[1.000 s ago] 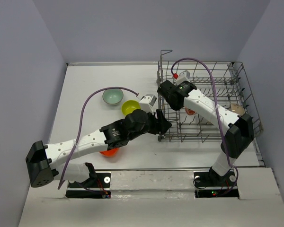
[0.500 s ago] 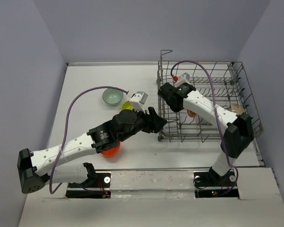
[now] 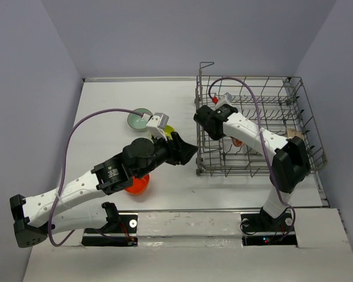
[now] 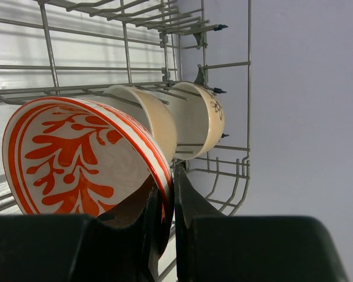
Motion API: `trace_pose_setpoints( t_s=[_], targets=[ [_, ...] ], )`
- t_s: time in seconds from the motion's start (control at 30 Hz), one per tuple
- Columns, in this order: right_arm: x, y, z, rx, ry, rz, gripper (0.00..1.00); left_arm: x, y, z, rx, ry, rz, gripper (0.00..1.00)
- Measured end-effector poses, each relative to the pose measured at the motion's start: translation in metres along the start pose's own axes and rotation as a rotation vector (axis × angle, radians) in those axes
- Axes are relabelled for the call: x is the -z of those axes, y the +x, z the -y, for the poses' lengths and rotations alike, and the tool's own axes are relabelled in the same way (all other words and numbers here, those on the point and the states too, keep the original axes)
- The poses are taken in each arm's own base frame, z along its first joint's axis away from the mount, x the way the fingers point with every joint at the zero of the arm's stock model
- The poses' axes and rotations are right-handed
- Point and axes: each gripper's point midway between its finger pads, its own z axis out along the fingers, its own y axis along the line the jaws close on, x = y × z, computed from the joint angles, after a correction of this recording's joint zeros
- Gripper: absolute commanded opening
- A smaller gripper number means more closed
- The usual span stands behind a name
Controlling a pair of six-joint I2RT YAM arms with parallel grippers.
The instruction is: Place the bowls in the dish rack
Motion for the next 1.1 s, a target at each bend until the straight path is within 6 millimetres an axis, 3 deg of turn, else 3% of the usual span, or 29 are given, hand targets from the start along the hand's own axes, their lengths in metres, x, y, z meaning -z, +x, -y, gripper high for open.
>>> trace_pose_setpoints(
  t_s=[0.4, 1.1],
  targets=[
    [-0.005, -0.006, -0.012, 0.019, 0.02, 0.0, 0.2, 0.022, -0.015, -0.004, -0.001, -0.011, 0.044, 0.67],
    [-0.006, -0.014, -0.022, 0.034, 0.015, -0.007, 0.25, 0.035, -0.025, -0.008, -0.004, -0.018, 0.083, 0.68]
  ],
)
